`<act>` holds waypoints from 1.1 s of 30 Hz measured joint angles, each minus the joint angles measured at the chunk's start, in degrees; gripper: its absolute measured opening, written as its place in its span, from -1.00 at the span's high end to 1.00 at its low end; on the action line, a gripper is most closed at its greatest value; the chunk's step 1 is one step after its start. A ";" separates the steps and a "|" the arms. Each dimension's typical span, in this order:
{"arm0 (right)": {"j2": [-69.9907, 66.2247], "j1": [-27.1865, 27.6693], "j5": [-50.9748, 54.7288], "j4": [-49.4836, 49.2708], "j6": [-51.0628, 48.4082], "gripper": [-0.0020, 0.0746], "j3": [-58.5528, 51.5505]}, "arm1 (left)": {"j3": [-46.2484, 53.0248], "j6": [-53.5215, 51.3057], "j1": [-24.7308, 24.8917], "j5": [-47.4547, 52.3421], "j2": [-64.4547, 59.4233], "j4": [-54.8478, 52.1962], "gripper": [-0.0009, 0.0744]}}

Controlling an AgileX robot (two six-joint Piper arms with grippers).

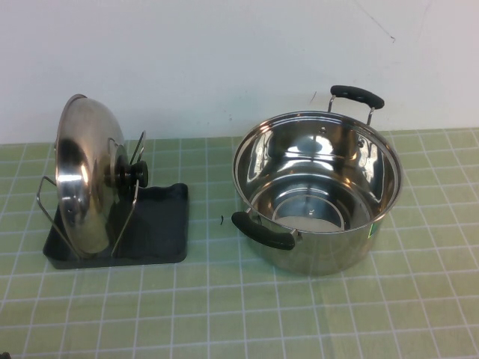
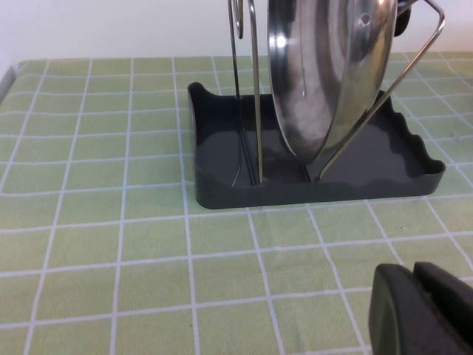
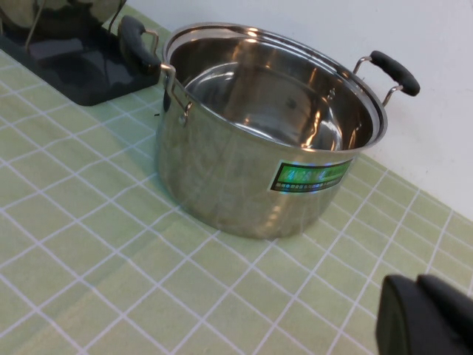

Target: Put pot lid on rack

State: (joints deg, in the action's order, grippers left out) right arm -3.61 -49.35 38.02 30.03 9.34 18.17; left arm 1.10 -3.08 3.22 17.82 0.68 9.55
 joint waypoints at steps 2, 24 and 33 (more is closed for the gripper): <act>0.00 0.00 0.00 0.00 0.00 0.95 0.00 | 0.00 0.24 0.00 0.00 0.00 -0.13 0.98; 0.00 0.00 0.00 0.00 0.00 0.95 0.00 | 0.00 0.56 0.00 0.04 0.00 -0.38 0.98; 0.00 6.76 -1.46 -5.76 2.23 0.95 -1.13 | 0.00 0.56 0.00 0.13 0.10 -0.38 0.98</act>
State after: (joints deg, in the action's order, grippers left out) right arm -3.61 -42.59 36.56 24.28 11.57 17.04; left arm 1.10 -2.52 3.22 17.96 0.78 9.16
